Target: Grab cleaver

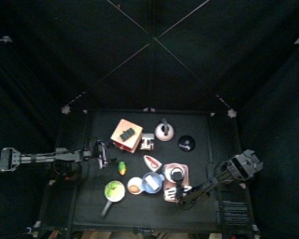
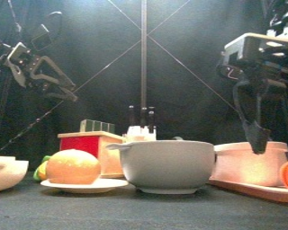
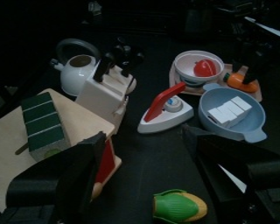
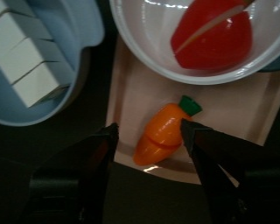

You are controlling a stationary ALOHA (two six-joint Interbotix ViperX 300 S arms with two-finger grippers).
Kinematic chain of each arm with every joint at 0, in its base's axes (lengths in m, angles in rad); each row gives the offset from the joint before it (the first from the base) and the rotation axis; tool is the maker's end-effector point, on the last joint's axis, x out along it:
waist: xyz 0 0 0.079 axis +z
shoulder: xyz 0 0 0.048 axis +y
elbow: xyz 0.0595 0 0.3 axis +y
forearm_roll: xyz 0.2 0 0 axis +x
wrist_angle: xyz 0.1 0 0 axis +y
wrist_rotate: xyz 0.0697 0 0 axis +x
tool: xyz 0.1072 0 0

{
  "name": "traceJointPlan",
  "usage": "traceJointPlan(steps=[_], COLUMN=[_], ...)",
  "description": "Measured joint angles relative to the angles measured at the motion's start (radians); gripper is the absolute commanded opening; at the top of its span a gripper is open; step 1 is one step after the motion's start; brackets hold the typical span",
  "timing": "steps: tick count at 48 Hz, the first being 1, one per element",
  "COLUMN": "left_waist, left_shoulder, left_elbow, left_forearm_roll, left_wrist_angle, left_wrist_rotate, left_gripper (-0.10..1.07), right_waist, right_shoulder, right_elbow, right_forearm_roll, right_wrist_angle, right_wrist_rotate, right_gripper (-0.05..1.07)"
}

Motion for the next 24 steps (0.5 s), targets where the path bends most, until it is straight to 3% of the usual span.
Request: traceJointPlan(steps=[12, 24], left_waist=[-0.002, -0.012], left_shoulder=[0.0, 0.0], left_elbow=[0.0, 0.003], left_forearm_roll=[0.0, -0.017], left_wrist_angle=[0.0, 0.0], left_wrist_rotate=[-0.002, -0.005], left_gripper=[1.01, 1.01], right_waist=[0.0, -0.066], right_shoulder=[-0.006, -0.104], right_elbow=[-0.055, -0.078], right_forearm_roll=[-0.098, -0.278], right_wrist_angle=[-0.008, -0.011], right_wrist_rotate=[-0.077, -0.213], right_gripper=[0.91, 0.91])
